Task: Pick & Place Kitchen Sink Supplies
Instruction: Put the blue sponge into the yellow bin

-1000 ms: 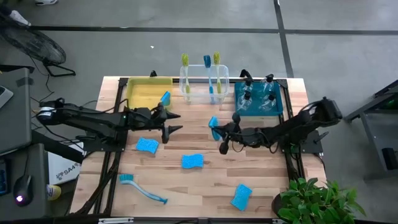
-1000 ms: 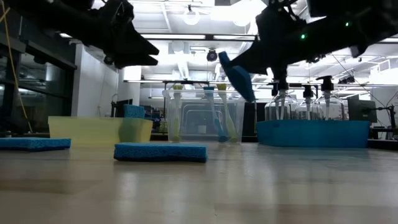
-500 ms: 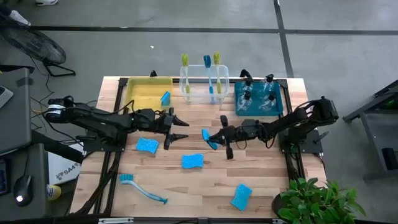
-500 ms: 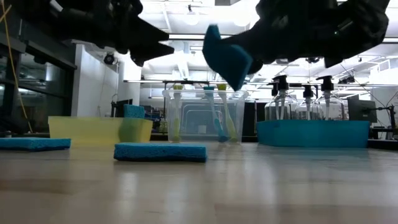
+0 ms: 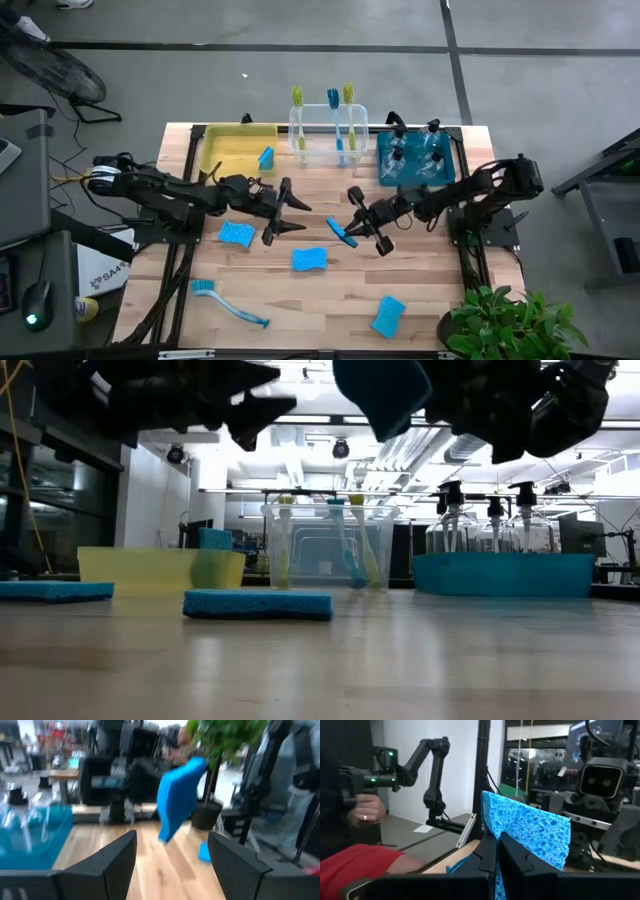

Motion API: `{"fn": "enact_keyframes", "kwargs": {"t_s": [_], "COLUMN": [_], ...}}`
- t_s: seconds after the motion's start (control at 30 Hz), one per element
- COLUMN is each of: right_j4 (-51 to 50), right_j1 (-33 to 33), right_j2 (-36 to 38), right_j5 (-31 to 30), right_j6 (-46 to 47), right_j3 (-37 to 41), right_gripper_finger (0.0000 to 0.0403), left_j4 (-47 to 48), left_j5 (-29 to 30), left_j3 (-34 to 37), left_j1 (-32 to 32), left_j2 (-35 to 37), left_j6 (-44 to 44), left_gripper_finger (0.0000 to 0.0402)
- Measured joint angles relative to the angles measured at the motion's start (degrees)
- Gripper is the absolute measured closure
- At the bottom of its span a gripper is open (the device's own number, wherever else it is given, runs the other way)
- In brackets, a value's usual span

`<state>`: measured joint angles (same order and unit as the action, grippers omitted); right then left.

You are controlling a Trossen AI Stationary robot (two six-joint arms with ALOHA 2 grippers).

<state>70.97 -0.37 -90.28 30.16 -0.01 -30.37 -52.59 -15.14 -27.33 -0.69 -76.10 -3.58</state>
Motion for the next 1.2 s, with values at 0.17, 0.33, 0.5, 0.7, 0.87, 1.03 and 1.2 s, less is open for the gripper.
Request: {"fn": "enact_keyframes", "kwargs": {"t_s": [0.17,0.33,0.5,0.7,0.87,1.03,1.2], "right_j4": [-1.44,-1.94,-5.57,-7.73,-8.8,-11.19,-13.28], "right_j1": [-0.05,-0.05,0.59,0.86,1.26,2.11,2.02], "right_j2": [0.0,0.0,0.0,-1.37,-2.7,-2.8,-2.8], "right_j5": [0.34,3.3,3.43,3.39,3.3,3.43,3.26], "right_j6": [-0.2,-0.14,-0.31,1.23,3.14,3.88,4.54], "right_j3": [-3.04,-5.79,-7.62,-8.48,-8.53,-8.55,-8.55], "right_gripper_finger": [0.0403,0.0403,0.0403,0.0403,0.0403,0.0403,0.0403], "left_j4": [-10.07,-15.52,-19.69,-17.72,-8.09,2.14,8.91], "left_j5": [-2.07,-2.1,-2.29,-6.96,-10.26,-13.23,-14.53], "left_j3": [-0.02,-0.02,-0.66,-4.83,-7.4,-9.61,-12.57], "left_j1": [0.01,0.01,0.38,0.73,0.73,0.71,0.75], "left_j2": [-3.39,-5.97,-7.71,-9.29,-9.3,-9.32,-9.32], "left_j6": [-2.35,-3.78,-4.67,-5.7,-4.91,-2.77,-0.69], "left_gripper_finger": [0.0161,0.0161,0.0161,0.0161,0.0161,0.0161,0.0161]}}
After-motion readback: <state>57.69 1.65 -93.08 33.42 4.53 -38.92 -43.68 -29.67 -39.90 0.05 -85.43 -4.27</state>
